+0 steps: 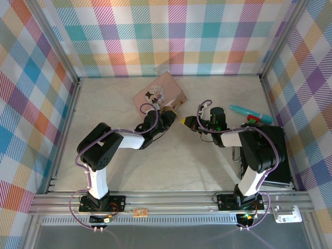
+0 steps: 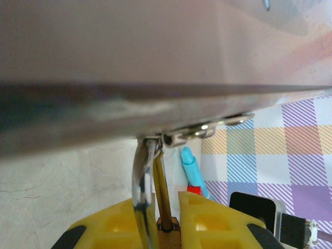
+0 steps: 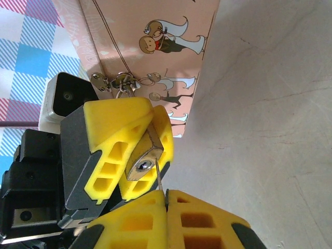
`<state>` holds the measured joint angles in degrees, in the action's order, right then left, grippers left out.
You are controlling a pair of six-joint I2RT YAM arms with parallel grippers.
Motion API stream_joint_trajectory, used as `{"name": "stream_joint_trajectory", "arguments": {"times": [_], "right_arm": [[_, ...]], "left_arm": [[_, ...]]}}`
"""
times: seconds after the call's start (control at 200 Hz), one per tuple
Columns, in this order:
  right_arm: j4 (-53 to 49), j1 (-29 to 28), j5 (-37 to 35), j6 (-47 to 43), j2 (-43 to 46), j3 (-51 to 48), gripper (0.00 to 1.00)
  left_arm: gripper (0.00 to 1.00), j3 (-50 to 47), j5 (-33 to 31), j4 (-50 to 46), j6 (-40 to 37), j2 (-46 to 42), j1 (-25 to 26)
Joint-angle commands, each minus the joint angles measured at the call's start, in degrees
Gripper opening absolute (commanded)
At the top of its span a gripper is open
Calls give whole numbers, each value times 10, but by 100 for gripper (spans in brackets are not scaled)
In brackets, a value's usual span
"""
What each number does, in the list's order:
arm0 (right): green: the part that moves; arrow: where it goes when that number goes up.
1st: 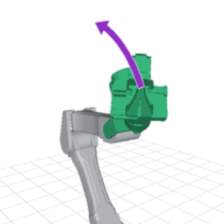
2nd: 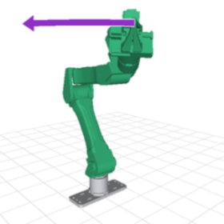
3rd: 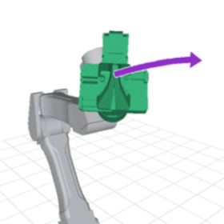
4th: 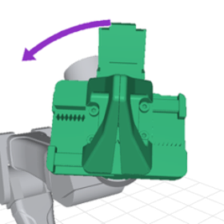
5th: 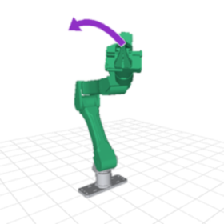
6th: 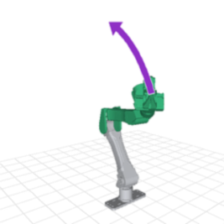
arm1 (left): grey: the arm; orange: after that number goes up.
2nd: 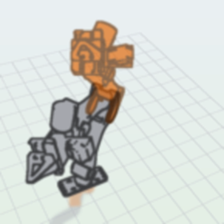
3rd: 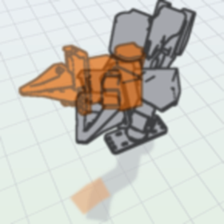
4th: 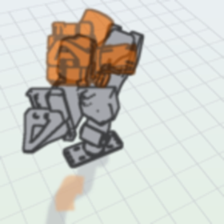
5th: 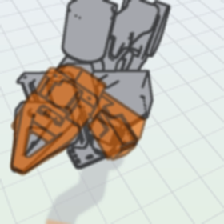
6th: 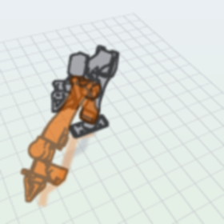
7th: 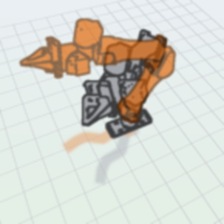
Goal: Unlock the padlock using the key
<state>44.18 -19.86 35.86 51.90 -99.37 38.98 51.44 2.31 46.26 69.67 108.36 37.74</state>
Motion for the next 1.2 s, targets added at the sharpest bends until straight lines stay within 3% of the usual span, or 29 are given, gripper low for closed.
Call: {"name": "stream_joint_trajectory", "arguments": {"times": [0.0,0.51,0.915,1.195], "right_arm": [[47,-4,17,12,0,13,0],[52,-7,25,26,-6,12,0],[197,-29,-22,159,-55,-6,0],[175,-39,-48,181,-32,-22,0]], "left_arm": [[0,10,6,53,6,4,5],[0,16,5,58,6,13,6],[0,16,-20,60,19,7,18],[0,9,-48,53,30,4,24]]}}
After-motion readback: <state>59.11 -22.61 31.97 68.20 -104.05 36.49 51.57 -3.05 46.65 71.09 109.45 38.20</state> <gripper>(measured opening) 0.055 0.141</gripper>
